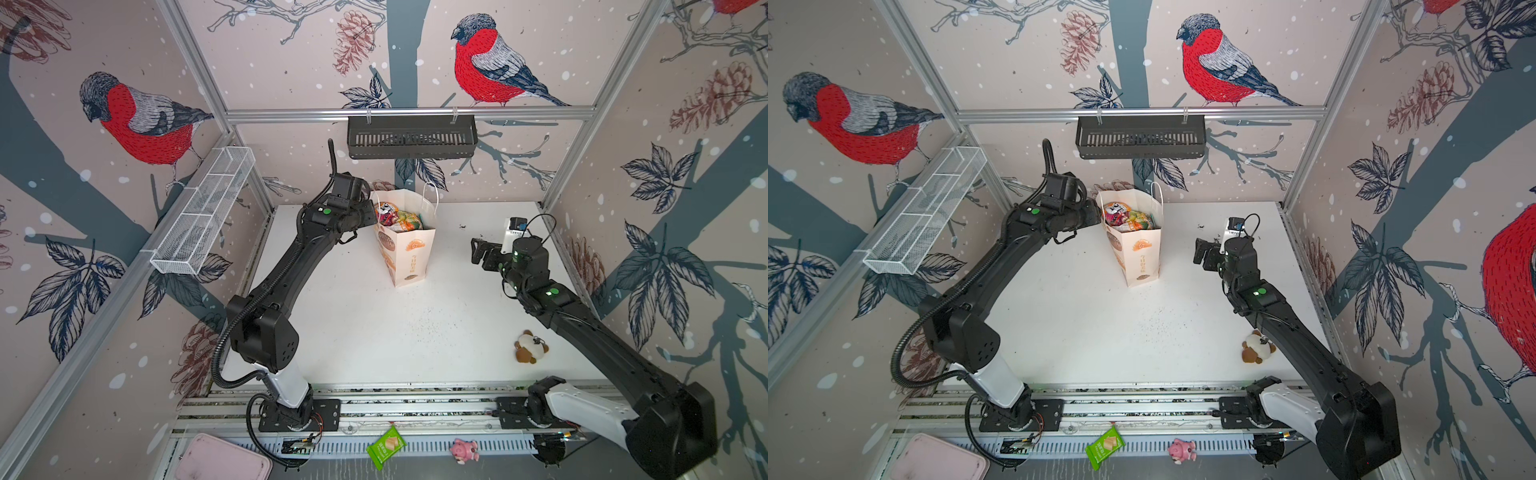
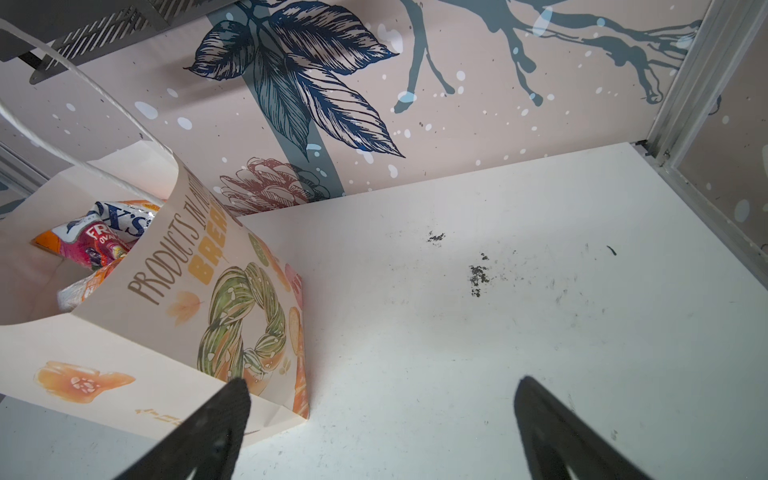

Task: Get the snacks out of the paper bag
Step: 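Lower the left gripper onto the bag's rim and pinch it closed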

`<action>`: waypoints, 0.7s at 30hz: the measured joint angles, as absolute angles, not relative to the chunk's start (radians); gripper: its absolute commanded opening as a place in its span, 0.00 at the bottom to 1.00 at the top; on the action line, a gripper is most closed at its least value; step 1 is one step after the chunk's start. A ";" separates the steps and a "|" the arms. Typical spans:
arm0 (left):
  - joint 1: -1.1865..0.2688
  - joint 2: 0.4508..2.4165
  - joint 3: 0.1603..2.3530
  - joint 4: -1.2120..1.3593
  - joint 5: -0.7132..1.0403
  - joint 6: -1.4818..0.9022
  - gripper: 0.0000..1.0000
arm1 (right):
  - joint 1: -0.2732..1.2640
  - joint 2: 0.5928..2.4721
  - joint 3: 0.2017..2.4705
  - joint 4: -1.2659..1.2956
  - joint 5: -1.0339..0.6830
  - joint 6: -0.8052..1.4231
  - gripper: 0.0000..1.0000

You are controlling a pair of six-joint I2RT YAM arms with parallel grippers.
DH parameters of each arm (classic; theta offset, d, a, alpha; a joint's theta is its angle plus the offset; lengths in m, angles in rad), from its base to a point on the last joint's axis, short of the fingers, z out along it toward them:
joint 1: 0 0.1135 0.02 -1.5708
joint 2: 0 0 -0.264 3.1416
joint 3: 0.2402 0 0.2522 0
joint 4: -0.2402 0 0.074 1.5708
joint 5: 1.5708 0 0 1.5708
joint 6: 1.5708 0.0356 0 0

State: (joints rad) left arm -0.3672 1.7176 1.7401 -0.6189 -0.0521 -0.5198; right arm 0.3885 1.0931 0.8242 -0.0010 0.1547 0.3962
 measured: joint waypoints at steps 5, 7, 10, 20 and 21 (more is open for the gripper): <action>-0.360 1.729 1.728 -0.551 -0.052 -0.557 0.58 | 0.387 1.079 0.823 -0.004 0.155 0.396 1.00; -0.357 1.747 1.735 -0.534 -0.054 -0.569 0.55 | 0.386 1.075 0.818 -0.004 0.155 0.396 1.00; -0.356 1.794 1.766 -0.533 -0.053 -0.570 0.44 | 0.386 1.074 0.813 -0.006 0.155 0.396 1.00; -0.356 1.822 1.779 -0.537 -0.055 -0.560 0.13 | 0.385 1.079 0.812 -0.005 0.155 0.397 1.00; -0.356 1.825 1.783 -0.536 -0.054 -0.545 0.11 | 0.385 1.079 0.812 -0.006 0.155 0.397 1.00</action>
State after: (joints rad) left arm -0.3565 1.8248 1.7832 -0.5362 -0.0536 -0.5446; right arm 0.3847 1.0794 0.8120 -0.0055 0.1551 0.3969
